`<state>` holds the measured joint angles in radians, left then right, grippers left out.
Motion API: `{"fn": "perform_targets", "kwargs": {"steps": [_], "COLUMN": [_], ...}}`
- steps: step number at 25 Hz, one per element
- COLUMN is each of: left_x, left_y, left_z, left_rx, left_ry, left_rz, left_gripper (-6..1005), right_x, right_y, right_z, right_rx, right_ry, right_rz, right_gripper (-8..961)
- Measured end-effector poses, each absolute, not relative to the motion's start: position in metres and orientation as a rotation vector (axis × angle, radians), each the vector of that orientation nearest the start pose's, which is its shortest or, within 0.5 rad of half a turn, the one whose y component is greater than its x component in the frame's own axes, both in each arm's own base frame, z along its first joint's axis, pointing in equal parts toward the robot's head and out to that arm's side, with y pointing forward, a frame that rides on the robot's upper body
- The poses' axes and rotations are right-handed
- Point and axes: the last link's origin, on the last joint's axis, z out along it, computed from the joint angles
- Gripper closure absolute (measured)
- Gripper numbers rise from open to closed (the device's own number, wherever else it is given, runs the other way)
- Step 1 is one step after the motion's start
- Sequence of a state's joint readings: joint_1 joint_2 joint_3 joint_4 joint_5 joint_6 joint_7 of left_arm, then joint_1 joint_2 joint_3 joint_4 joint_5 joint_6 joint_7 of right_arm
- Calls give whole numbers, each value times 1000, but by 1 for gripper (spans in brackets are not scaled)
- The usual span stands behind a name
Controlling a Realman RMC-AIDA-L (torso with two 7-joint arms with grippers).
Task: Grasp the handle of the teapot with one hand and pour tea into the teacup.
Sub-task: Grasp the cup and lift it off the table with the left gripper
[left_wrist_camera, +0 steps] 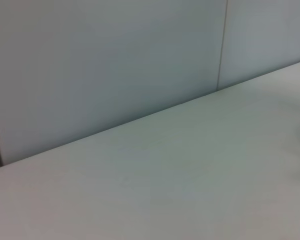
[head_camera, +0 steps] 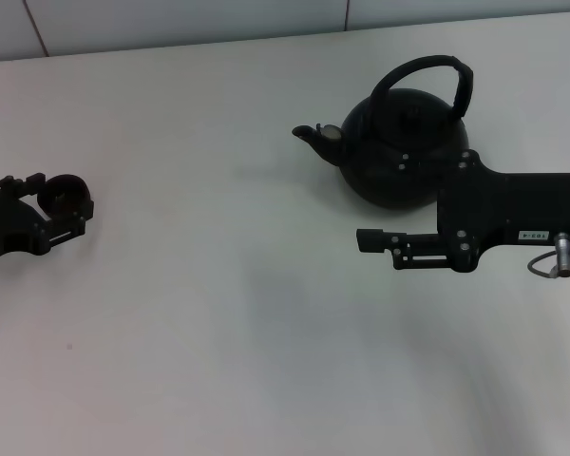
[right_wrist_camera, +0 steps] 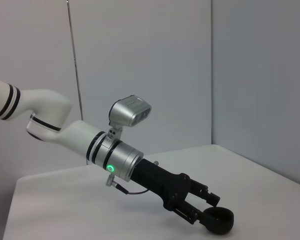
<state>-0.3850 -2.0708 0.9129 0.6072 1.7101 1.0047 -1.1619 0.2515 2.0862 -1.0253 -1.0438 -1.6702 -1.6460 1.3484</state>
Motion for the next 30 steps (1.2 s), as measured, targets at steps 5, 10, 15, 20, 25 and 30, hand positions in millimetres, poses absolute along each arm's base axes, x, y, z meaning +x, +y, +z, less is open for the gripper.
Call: {"fn": "perform_targets", "kwargs": {"steps": [5, 10, 15, 20, 25, 30], "left_x": [-335, -335, -334, -333, -332, -332], "left_y": [343, 345, 346, 345, 345, 346], "left_z": [-2, -2, -4, -7, -8, -8], "left_rx": [-2302, -2295, -2300, -2318, -2323, -2323], "left_ry": [-622, -621, -623, -614, -611, -610], "left_rz": [-359, -350, -348, -342, -340, -339], "left_gripper": [285, 292, 299, 305, 312, 318], "right_x": [239, 240, 240, 240, 240, 239], "right_y": [284, 284, 283, 283, 284, 284], "right_z": [27, 27, 27, 27, 27, 28], "right_rx": [-2749, -2749, -2749, -2749, -2748, -2744], "right_ry": [255, 257, 258, 258, 258, 256], "right_rz": [798, 798, 798, 798, 798, 805], "right_gripper": [252, 252, 253, 253, 253, 253]}}
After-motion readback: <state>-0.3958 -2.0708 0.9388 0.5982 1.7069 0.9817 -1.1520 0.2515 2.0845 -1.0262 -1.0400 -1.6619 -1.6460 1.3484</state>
